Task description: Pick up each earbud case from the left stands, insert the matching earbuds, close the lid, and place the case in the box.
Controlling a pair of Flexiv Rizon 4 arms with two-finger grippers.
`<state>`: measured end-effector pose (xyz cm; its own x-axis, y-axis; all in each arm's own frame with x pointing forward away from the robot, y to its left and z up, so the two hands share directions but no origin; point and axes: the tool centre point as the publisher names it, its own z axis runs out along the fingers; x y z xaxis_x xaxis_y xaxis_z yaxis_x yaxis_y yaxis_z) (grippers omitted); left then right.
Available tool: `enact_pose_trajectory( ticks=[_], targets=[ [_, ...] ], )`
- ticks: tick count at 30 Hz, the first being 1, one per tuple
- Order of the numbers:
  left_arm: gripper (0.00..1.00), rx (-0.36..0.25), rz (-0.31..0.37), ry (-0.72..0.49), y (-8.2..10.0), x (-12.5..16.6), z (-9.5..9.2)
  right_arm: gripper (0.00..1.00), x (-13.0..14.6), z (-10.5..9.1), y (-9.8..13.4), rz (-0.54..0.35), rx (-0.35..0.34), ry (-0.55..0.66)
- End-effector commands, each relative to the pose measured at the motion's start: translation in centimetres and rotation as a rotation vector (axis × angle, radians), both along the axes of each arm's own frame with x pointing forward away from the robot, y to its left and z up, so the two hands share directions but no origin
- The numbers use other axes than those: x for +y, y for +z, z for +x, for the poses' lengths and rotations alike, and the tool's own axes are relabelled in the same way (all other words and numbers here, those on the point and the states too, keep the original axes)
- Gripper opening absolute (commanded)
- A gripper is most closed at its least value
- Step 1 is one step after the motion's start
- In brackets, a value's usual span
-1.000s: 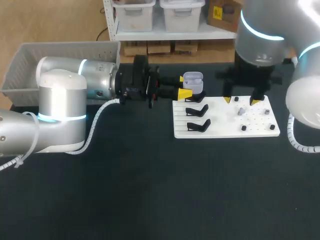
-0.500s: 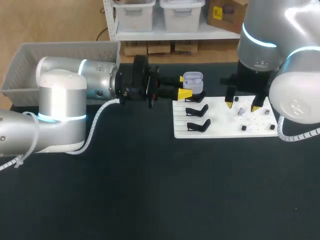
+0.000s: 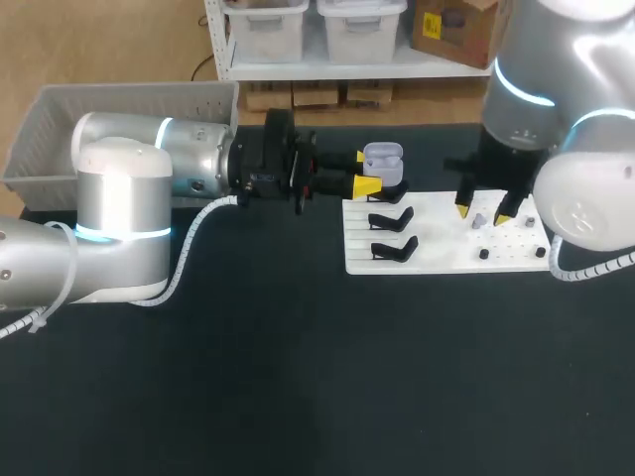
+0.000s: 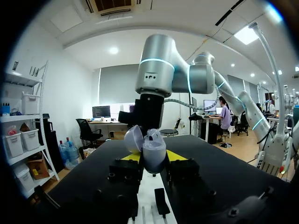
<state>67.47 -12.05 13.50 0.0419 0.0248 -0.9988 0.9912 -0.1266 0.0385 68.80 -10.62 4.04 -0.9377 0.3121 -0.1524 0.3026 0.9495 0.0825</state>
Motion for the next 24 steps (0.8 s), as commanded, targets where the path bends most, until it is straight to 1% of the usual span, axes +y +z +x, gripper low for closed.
enact_pose_trajectory(
  ticks=[1,3,20,24],
  targets=[
    [0.0,-0.002,-0.002,0.002,-0.1,0.0,0.0,0.44,-0.2,0.1,-0.4,0.002,-0.009,-0.005],
    [0.0,-0.002,-0.002,0.002,-0.1,0.0,0.0,0.42,-0.3,0.4,-0.6,0.009,-0.011,-0.011],
    [0.0,-0.002,-0.002,0.002,-0.1,0.0,0.0,0.39,-0.5,1.4,-2.3,0.041,-0.009,-0.024],
    [0.0,-0.002,-0.002,0.002,-0.1,0.0,0.0,0.36,-0.6,1.7,-2.5,0.044,-0.009,-0.025]
  ],
)
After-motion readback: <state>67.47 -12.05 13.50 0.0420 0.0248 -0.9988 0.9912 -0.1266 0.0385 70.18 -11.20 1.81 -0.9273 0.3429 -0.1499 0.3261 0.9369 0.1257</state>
